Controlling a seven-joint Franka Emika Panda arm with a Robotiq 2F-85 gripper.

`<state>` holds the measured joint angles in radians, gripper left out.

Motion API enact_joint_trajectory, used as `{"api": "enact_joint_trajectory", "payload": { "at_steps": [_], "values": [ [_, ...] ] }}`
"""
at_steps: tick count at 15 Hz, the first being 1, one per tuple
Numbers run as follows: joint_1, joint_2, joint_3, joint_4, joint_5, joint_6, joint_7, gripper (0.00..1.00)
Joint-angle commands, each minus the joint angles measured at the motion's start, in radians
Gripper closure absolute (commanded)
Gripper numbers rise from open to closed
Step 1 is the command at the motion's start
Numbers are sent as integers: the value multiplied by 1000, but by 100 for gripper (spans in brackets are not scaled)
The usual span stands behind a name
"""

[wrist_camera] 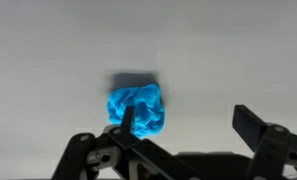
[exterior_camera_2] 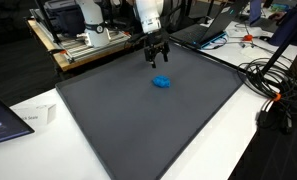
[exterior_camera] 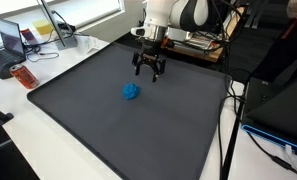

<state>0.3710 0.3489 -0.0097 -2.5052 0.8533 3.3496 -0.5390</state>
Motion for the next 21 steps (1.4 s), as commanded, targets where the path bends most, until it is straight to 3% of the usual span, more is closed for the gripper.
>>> {"api": "enact_joint_trajectory", "payload": {
  "at_steps": [1,2,3,5,6,11,12,21],
  "values": [
    [-44,43,-6,-3,-236,34,185,0],
    [-58,55,-4,-3,-300,55,246,0],
    [-129,67,74,9,-236,82,174,0],
    [-186,87,114,5,-283,131,209,0],
    [-135,94,38,-13,-393,141,314,0],
    [-185,132,40,-23,-589,208,438,0],
    [-135,124,-5,-13,-565,175,430,0],
    [-180,149,23,-16,-631,220,476,0]
  ]
}}
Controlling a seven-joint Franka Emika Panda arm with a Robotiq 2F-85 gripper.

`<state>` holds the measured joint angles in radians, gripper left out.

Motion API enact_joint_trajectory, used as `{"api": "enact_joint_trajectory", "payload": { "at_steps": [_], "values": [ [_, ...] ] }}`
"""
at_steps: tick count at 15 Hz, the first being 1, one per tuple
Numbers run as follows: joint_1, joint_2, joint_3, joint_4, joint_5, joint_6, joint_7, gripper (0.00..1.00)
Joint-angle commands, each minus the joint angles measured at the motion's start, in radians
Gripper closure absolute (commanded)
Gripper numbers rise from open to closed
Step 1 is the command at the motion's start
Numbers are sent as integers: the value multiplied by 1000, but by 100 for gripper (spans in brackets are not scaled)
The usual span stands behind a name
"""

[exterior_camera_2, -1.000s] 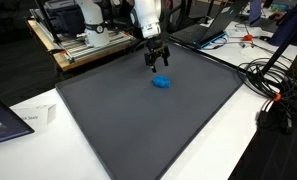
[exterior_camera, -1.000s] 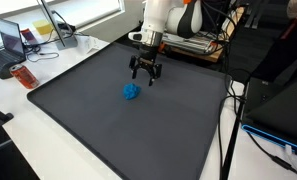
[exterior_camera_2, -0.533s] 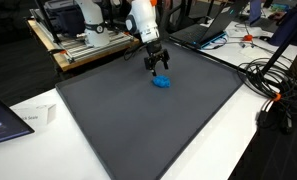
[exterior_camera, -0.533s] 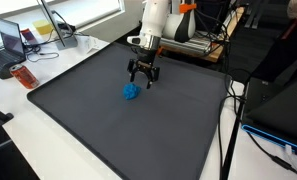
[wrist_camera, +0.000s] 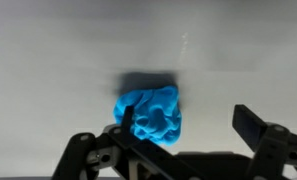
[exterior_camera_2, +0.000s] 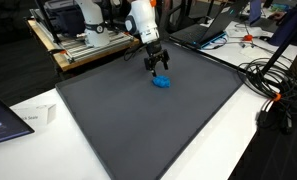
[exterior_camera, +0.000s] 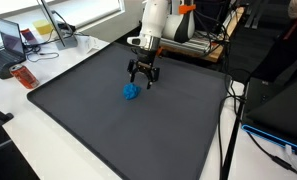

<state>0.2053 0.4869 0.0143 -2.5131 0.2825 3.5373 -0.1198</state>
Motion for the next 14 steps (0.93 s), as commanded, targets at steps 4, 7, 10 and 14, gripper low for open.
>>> {"api": "enact_joint_trajectory", "payload": {
  "at_steps": [4,7,10,14],
  "values": [
    [-39,35,11,-11,-95,88,94,0],
    [-49,58,11,-10,-113,141,105,0],
    [-45,79,0,-9,-114,168,101,0],
    [-59,52,11,-37,-136,146,100,0]
  ]
}}
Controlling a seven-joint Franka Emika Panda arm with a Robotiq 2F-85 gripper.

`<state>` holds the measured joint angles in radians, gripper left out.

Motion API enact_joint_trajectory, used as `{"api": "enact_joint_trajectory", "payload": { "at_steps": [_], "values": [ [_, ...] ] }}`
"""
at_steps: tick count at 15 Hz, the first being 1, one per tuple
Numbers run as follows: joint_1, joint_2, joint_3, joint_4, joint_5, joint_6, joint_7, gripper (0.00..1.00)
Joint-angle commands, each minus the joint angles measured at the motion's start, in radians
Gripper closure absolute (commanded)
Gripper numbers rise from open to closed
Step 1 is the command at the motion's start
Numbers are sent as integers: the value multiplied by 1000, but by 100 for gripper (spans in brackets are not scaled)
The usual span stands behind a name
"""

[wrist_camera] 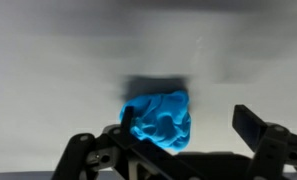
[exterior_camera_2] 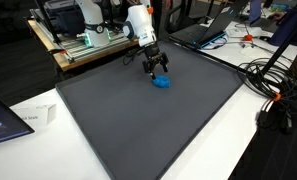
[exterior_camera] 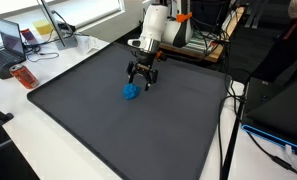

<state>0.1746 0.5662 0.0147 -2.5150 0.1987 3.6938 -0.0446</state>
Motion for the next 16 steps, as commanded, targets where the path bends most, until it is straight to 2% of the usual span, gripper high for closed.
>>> {"api": "enact_joint_trajectory", "payload": {
  "at_steps": [1,9,10,16],
  "values": [
    [-27,-33,9,-39,-55,-13,22,0],
    [-24,-112,5,-90,-52,-65,20,0],
    [1,-55,-9,-50,-28,-33,10,0],
    [0,-86,-9,-70,-29,-49,10,0]
  ]
}}
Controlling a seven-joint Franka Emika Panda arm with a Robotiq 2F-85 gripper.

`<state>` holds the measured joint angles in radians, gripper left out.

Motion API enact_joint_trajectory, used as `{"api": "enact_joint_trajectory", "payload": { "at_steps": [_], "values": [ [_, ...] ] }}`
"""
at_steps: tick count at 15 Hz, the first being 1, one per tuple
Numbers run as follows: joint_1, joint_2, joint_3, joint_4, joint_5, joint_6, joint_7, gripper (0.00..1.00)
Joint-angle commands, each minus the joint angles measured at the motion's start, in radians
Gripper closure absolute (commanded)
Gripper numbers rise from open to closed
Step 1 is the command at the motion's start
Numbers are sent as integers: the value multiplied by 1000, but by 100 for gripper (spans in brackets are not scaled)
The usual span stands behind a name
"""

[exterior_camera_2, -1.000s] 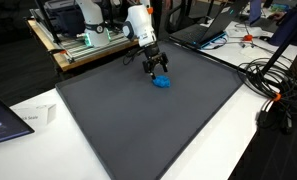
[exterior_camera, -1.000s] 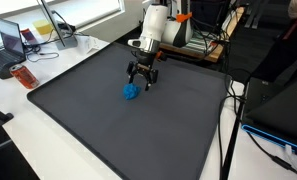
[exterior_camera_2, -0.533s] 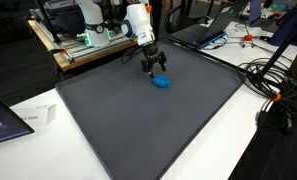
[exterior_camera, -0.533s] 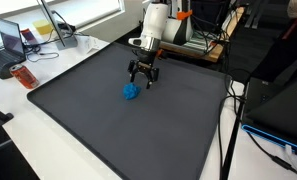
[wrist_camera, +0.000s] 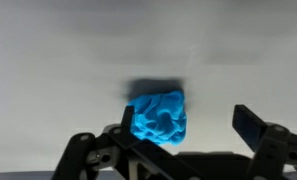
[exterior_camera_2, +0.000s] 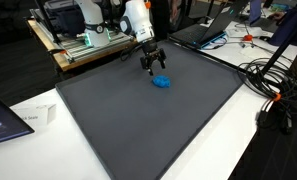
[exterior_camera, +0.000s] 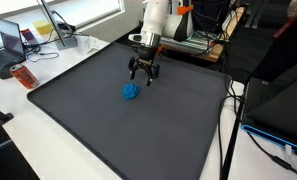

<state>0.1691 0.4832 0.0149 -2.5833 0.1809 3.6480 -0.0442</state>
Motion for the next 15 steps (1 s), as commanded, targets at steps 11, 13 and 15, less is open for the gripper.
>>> {"api": "enact_joint_trajectory", "payload": {
  "at_steps": [11,13,15],
  "values": [
    [10,25,-7,35,-8,27,16,0],
    [4,42,-8,45,-10,29,19,0],
    [0,56,-14,46,-10,48,18,0]
  ]
}}
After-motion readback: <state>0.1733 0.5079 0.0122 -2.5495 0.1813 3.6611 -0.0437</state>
